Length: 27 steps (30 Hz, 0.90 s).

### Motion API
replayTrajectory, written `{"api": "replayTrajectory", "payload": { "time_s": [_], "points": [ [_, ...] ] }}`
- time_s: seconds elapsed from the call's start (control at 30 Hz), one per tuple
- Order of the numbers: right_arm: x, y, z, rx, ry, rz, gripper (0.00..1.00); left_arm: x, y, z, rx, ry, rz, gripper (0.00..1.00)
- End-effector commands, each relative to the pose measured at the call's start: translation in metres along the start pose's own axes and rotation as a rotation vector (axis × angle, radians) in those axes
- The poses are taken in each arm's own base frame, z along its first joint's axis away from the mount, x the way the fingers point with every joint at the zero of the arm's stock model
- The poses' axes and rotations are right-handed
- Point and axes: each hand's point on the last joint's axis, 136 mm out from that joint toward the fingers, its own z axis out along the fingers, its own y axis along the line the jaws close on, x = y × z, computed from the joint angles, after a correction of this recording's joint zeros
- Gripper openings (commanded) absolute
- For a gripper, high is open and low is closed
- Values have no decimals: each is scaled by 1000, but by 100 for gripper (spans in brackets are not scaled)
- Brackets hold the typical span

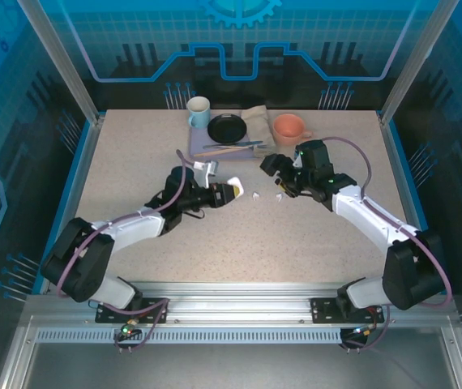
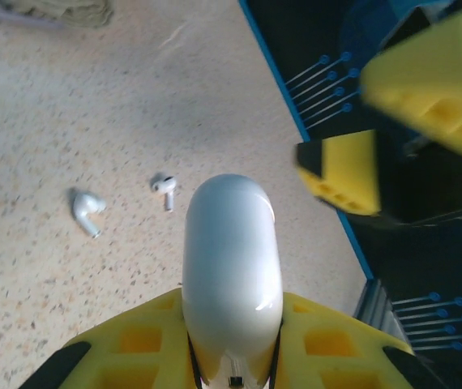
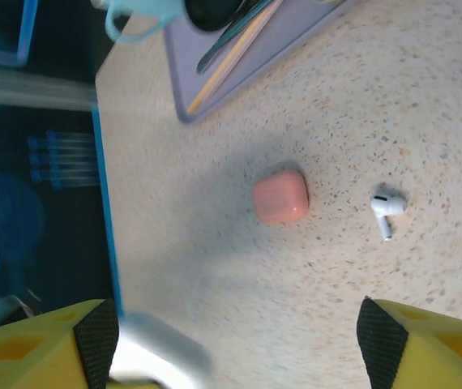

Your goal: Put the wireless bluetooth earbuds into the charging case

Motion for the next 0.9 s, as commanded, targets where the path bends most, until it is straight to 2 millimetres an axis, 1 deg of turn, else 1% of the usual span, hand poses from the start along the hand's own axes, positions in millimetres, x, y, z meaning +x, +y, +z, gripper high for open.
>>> {"api": "replayTrajectory", "payload": {
  "time_s": [0.0, 0.17, 0.27, 0.37, 0.5, 0.8, 0.83, 0.87],
  "points": [
    [16, 36, -6, -217, 56, -358, 79, 5, -30, -10, 109, 135, 70, 0],
    [29, 52, -6, -312, 74, -461, 77, 2, -49, -13, 163, 203, 97, 0],
    [37, 58, -3, -334, 90, -502, 76, 1, -53, -12, 177, 214, 95, 0],
    [42, 61, 0, -342, 103, -517, 75, -1, -54, -12, 175, 211, 97, 0],
    [47, 57, 3, -339, 121, -516, 74, -3, -53, -10, 172, 209, 96, 0],
    [61, 43, 14, -322, 183, -506, 69, -7, -54, -11, 169, 198, 108, 0],
    [66, 31, 17, -298, 198, -493, 68, -8, -55, -11, 168, 193, 110, 0],
    [66, 27, 19, -282, 199, -489, 67, -9, -56, -12, 172, 191, 113, 0]
  ]
}}
